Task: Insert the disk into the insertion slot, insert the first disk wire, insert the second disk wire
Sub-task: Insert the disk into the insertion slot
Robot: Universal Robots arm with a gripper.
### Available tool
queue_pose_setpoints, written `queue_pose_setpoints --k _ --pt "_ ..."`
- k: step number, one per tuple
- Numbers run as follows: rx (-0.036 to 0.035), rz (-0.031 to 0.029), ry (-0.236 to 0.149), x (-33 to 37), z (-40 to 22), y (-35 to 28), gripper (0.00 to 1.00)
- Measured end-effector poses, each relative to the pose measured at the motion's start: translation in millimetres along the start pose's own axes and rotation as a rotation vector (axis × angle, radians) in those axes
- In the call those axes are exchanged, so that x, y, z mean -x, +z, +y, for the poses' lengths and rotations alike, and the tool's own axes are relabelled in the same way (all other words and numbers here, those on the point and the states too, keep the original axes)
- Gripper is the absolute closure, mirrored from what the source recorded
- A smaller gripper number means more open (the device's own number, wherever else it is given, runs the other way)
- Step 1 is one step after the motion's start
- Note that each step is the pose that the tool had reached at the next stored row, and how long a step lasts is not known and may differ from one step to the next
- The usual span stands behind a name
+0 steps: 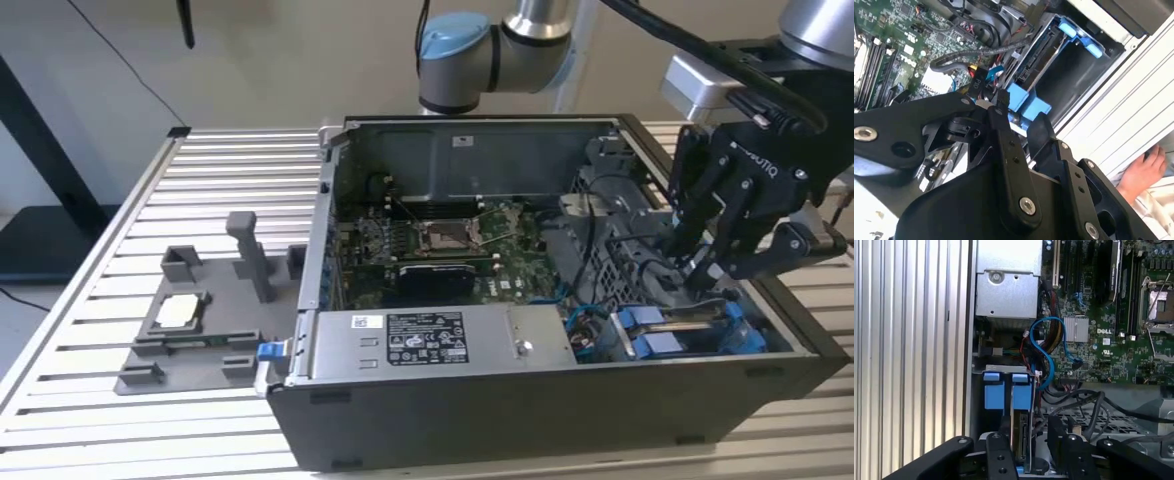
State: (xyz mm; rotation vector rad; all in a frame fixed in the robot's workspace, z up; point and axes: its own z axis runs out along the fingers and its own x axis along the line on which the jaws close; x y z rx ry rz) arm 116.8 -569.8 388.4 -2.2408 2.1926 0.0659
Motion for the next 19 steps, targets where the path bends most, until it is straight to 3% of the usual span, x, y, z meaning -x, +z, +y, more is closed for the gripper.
queue_pose_setpoints --k 5,13,19 --pt "-0.0001 -0.0004 0.000 2.0 0.3 -13.1 0.57" --pt "-0.0072 -0.0201 -0.001 16.9 -0.4 -12.0 0.57" --pt "-0.0077 -0.0330 -0.001 22.1 -6.1 -6.2 0.57"
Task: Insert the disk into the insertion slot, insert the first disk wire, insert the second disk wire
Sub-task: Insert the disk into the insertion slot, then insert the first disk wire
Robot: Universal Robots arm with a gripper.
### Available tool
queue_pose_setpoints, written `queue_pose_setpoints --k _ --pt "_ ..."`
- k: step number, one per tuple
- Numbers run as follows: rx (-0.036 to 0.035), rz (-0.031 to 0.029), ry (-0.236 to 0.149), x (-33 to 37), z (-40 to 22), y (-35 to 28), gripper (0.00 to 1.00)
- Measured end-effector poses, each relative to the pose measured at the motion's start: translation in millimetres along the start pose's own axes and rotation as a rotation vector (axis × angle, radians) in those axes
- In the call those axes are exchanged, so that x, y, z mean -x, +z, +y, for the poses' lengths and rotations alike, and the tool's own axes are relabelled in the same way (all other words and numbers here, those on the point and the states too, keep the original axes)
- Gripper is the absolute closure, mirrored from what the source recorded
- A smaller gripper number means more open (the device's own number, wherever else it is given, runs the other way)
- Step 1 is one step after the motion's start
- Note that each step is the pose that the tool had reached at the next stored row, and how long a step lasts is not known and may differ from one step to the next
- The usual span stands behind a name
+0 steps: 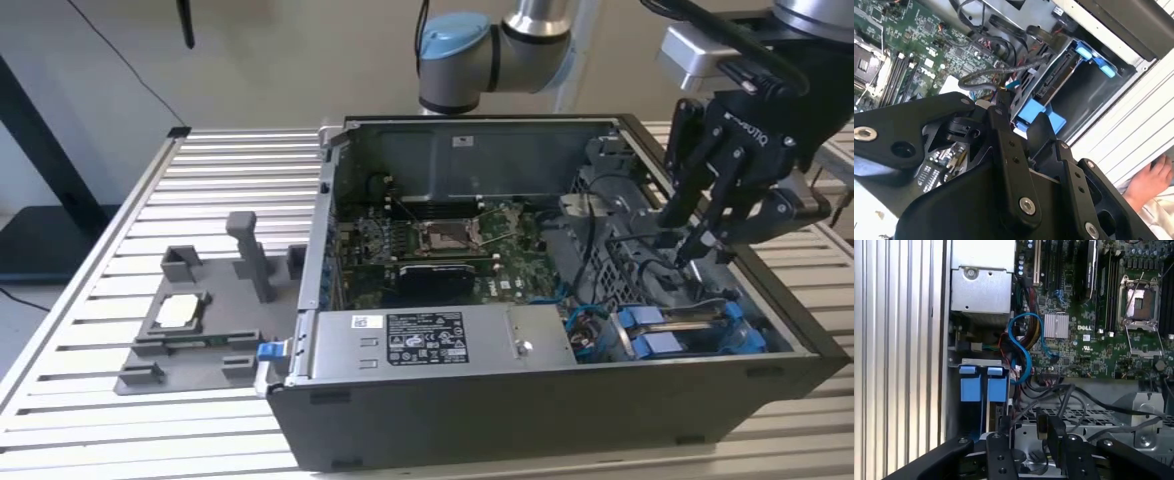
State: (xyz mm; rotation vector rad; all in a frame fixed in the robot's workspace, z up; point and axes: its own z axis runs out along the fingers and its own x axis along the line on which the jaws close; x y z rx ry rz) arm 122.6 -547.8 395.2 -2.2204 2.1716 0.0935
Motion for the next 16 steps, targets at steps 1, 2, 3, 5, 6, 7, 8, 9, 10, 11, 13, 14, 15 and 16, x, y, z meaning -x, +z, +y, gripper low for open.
queue_pose_setpoints --k 1,2,3,5,6,7,8,9,10,11,13,14,15,16 --pt "-0.0001 -0.0030 0.000 0.7 -0.5 0.7 0.57" --pt "0.0008 -0.0063 0.000 1.2 -0.5 1.2 0.57" --pt "0.0021 -0.0086 0.000 1.7 -0.5 1.6 0.57" --pt "0.0060 -0.0121 0.000 2.5 -0.6 2.5 0.57" --pt "0.0079 -0.0136 0.001 2.8 -0.7 3.1 0.57" --pt "0.0102 -0.0146 0.001 3.1 -0.7 3.7 0.57" --pt "0.0130 -0.0153 0.001 3.2 -0.8 4.2 0.57" --pt "0.0156 -0.0161 0.001 3.4 -0.8 4.7 0.57" --pt "0.0180 -0.0171 0.002 3.6 -0.9 5.2 0.57" --pt "0.0198 -0.0182 0.002 3.9 -0.9 5.8 0.57" --pt "0.0222 -0.0205 0.002 4.0 -1.0 6.9 0.57" --pt "0.0222 -0.0205 0.002 4.0 -1.0 7.0 0.57" --pt "0.0223 -0.0204 0.002 4.0 -1.0 7.0 0.57" --pt "0.0223 -0.0204 0.002 4.0 -1.1 7.1 0.57"
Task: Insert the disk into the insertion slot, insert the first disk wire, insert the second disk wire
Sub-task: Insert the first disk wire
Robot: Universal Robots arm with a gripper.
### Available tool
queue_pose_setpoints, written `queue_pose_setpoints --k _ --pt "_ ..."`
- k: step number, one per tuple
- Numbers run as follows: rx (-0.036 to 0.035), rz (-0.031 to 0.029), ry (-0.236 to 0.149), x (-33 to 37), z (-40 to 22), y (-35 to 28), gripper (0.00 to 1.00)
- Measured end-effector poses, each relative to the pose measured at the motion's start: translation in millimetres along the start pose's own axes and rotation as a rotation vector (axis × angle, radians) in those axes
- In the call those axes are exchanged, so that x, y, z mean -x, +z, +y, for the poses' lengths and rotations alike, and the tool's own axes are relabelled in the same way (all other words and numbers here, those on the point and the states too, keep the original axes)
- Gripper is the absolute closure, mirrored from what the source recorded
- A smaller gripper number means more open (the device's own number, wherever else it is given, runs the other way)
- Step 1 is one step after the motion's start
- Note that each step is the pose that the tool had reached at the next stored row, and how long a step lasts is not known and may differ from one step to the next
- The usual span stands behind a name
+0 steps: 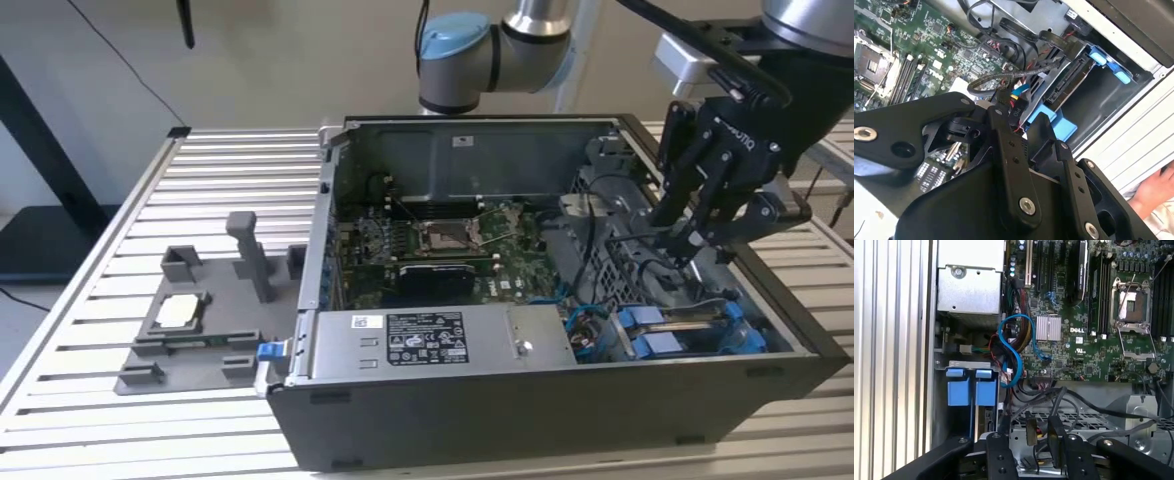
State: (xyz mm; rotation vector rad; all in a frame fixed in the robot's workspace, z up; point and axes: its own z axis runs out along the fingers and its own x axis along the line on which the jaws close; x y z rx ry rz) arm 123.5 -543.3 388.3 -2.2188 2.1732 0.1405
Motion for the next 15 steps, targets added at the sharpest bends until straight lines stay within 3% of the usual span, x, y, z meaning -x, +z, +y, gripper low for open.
queue_pose_setpoints --k 11,15 --pt "0.0022 -0.0004 0.000 1.5 -2.2 1.2 0.57" --pt "0.0028 -0.0002 0.000 2.2 -2.3 1.7 0.73"
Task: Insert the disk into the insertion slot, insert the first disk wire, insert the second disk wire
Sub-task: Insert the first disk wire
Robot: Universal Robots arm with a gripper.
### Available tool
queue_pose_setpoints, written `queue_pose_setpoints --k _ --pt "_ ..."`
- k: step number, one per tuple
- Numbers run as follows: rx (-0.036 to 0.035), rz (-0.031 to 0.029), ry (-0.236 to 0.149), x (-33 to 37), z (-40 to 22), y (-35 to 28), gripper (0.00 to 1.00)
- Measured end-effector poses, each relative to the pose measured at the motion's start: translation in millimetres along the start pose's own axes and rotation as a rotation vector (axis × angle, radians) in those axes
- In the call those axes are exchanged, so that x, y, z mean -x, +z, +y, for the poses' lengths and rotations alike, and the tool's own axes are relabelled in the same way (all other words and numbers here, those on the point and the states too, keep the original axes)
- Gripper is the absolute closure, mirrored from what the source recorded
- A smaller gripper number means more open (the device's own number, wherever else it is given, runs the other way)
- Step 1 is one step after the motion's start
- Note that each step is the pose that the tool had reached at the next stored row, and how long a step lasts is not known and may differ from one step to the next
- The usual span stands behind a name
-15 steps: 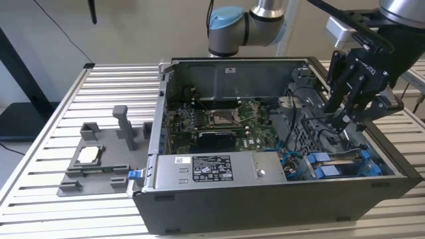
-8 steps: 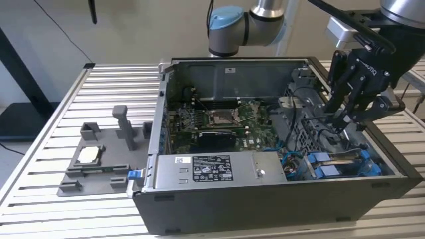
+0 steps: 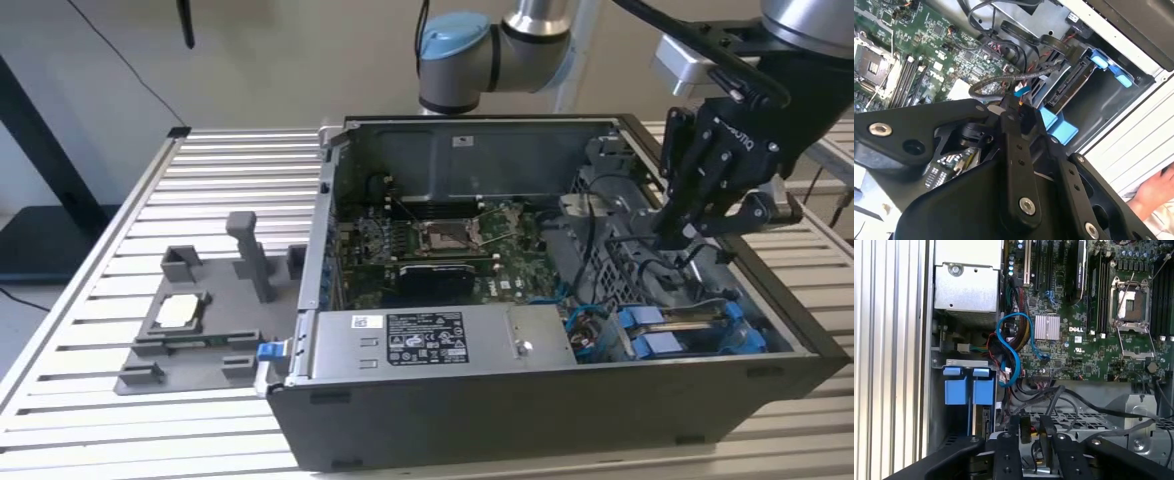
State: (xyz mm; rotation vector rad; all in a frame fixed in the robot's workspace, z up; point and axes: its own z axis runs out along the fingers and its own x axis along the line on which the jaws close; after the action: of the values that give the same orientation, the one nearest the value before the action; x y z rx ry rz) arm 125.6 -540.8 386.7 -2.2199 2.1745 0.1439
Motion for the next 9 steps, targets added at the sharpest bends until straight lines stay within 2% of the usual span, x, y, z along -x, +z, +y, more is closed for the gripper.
queue_pose_setpoints --k 6,8,9 --pt "0.0001 0.0000 0.000 0.0 0.0 0.0 0.73" --pt "0.0001 0.0000 0.000 0.0 0.0 0.0 0.75" --pt "0.0000 0.0001 0.000 0.0 0.0 0.0 0.81"
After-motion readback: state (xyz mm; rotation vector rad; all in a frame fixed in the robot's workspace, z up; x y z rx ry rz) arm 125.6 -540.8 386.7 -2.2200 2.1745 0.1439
